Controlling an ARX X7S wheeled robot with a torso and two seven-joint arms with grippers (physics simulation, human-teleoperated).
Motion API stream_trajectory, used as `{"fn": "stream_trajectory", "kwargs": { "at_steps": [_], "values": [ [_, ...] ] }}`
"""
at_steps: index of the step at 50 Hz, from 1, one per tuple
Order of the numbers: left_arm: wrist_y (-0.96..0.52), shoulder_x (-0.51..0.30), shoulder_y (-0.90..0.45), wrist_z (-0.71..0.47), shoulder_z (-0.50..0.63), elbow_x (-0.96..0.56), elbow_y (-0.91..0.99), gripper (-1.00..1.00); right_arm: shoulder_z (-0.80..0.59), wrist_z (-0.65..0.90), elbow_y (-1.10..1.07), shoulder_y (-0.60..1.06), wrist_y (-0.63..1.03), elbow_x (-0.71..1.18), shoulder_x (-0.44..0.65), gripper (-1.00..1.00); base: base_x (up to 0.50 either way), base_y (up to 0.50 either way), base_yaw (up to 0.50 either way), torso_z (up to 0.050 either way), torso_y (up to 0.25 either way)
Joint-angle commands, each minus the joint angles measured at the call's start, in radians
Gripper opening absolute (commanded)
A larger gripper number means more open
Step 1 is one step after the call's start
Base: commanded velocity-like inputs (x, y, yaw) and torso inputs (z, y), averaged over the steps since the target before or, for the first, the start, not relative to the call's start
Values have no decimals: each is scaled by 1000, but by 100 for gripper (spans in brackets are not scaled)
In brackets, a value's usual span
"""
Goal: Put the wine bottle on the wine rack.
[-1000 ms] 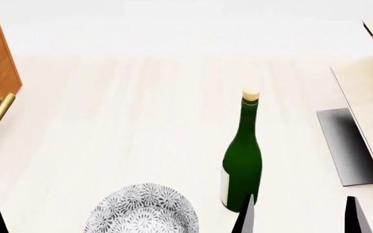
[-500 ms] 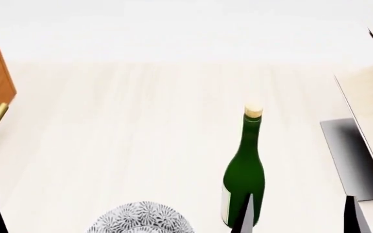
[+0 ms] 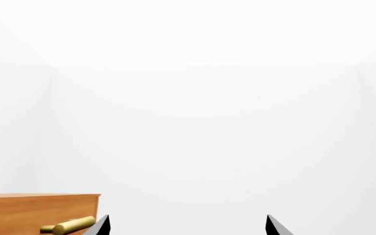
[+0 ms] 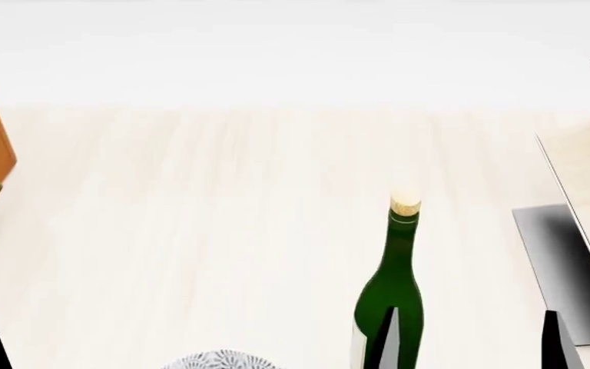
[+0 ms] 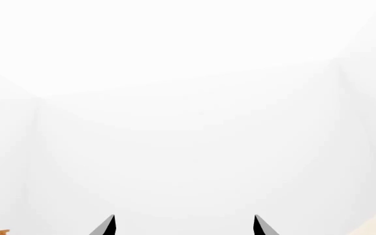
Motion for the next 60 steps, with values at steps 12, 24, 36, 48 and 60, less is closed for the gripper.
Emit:
{"fn": "stream_trajectory", "kwargs": {
  "at_steps": [12, 24, 36, 48, 60],
  "values": [
    [2, -7, -7, -10, 12, 1, -10, 100, -21, 8, 19, 9, 17, -23, 9, 100, 86, 0, 0, 0, 0],
    [1, -12, -8, -15, 18, 1, -13, 100, -28, 6, 12, 1, -6, -7, 20, 100, 0, 0, 0, 0, 0],
    [7, -17, -9, -21, 22, 1, -18, 100, -30, 14, 8, 1, -4, -6, 25, 100, 0, -86, 0, 0, 0],
    [1, -21, -10, -26, 27, 2, -12, 100, -34, 18, 9, 2, -6, -4, 30, 100, 0, -101, 0, 0, 0],
    [1, -26, -9, -31, 33, 3, -9, 100, -38, 23, 7, 1, -7, 1, 38, 100, 0, -102, 0, 0, 0]
  ]
}}
